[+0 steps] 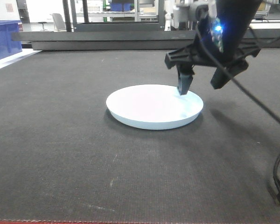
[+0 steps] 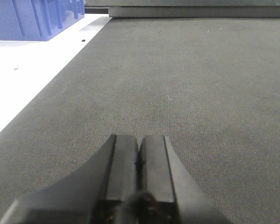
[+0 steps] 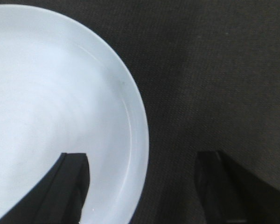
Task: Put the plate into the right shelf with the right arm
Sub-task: 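Lower the right gripper onto the white plate's rim and close it, then lift the white plate off the table with the right gripper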
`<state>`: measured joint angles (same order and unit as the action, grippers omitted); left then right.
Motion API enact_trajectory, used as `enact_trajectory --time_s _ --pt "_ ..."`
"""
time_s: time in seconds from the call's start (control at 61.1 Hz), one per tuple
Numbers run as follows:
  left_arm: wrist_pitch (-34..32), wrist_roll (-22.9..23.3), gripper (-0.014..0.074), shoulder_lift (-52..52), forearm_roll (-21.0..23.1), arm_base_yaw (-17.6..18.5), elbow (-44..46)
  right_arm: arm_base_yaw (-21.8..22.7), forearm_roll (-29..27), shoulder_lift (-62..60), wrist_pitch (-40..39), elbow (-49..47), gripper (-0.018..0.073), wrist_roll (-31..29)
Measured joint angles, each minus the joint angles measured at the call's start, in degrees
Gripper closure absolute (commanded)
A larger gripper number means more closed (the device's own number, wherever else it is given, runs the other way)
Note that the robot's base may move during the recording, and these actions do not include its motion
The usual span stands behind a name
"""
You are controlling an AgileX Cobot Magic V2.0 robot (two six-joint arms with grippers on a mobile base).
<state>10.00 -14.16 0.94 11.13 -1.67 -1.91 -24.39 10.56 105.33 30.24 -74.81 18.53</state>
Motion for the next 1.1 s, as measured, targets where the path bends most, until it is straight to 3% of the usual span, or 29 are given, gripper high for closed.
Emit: enact_trajectory --time_s 0.311,0.703,1.096 --pt "0.0 0.0 0.0643 0.0 0.0 0.0 0.0 0.0 0.2 3.2 -2.1 -0.2 0.0033 0.1" --pt "0.0 0.0 0.0643 0.0 0.0 0.0 0.0 0.0 0.2 3.4 -2.1 -0.4 0.0540 0.4" --pt "0.0 0.0 0.0643 0.0 0.0 0.0 0.0 0.0 0.2 0.6 -1.7 -0.6 0.0534 0.8"
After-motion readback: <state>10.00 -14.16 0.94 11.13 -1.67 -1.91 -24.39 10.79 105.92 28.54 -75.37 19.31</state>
